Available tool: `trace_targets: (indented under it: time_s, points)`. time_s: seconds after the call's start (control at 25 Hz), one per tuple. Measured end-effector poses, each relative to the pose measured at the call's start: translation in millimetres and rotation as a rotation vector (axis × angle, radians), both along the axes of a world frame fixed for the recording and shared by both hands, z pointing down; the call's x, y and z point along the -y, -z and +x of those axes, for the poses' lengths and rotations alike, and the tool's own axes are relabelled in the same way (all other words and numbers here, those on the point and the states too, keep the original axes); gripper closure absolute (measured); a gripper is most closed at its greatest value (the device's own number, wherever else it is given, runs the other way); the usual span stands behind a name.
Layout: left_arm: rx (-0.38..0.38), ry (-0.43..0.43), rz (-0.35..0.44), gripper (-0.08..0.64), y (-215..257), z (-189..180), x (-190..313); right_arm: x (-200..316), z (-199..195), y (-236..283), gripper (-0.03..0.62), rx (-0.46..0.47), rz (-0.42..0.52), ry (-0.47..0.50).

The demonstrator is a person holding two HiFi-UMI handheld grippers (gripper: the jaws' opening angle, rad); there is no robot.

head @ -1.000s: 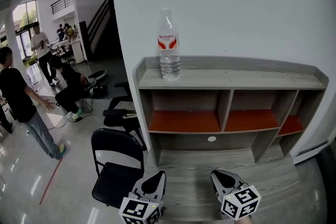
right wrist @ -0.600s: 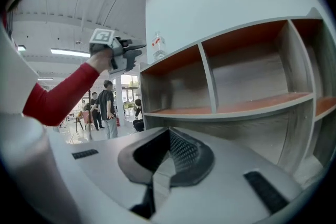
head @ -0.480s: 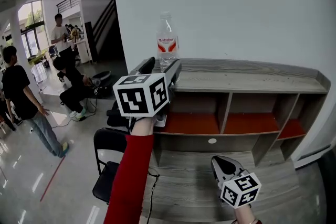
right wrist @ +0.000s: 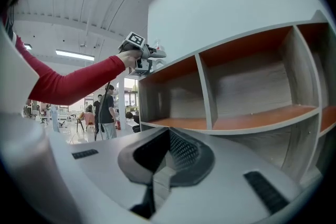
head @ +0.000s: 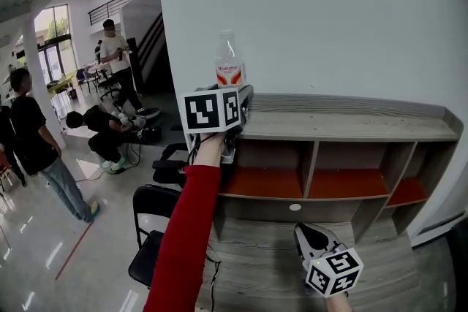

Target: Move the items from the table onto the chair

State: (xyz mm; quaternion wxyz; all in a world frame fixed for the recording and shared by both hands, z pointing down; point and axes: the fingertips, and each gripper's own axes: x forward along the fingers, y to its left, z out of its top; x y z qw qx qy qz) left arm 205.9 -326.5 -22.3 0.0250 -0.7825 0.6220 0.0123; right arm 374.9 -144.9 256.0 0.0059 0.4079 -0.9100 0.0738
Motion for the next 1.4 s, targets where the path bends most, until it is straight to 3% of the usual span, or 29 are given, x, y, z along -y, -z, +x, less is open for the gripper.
trace_targets:
  time_s: [0.12, 0.32, 0.56, 0.68, 1.12, 1.4]
  points:
    - [0.010, 0.011, -0.015, 0.234, -6, 2, 9, 0, -1, -2, 0.580, -0.002, -0.006, 0.017]
    - [0.006, 0.021, 0.037, 0.252, -1, 0, -1, -2, 6, -5, 0.580, -0.006, -0.007, 0.022]
    - [-0.015, -0.074, 0.210, 0.252, 46, -2, -76, -1, 16, -2, 0.580, 0.006, -0.008, 0.025]
    - [-0.007, -0.075, 0.243, 0.252, 52, -19, -115, -4, 3, -2, 0.580, 0.015, -0.013, 0.074]
    - [-0.027, 0.208, 0.152, 0.252, -39, -158, -236, -65, -109, -9, 0.580, 0.008, -0.059, 0.403]
    - [-0.072, 0.239, 0.112, 0.252, -85, -207, -272, -89, -170, 5, 0.580, -0.017, -0.037, 0.482]
